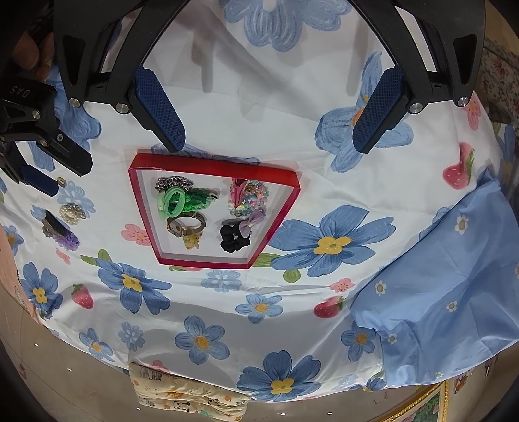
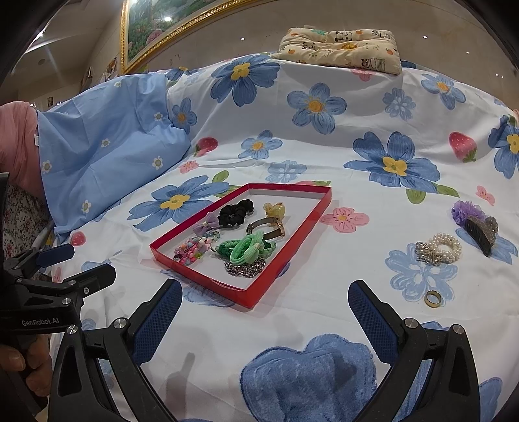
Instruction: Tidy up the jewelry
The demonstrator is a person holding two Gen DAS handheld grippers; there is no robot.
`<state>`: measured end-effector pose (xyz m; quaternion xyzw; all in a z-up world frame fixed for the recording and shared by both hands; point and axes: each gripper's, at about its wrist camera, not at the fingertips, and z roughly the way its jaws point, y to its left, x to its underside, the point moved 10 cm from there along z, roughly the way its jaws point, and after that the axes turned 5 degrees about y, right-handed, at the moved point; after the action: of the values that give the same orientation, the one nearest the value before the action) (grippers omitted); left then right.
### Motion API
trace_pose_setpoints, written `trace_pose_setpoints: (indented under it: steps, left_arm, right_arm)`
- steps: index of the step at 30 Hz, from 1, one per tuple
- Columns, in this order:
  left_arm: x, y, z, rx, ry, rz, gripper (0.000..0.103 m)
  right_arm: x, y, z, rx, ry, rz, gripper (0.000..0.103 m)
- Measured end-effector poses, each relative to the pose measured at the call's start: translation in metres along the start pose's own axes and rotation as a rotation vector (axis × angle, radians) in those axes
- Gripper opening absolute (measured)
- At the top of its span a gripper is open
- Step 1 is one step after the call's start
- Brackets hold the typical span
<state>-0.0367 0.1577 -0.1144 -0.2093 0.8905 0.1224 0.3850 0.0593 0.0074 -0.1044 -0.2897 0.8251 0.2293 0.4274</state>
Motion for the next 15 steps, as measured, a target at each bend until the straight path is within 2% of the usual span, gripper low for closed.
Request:
trace_pose_setpoints:
  steps: [15]
  left_arm:
    - [0.0033, -0.0042, 0.0001, 0.004, 0.003, 0.001, 0.103]
  right_arm:
    - [-0.0002, 0.0002, 0.0001, -0.001, 0.001, 0.001, 0.103]
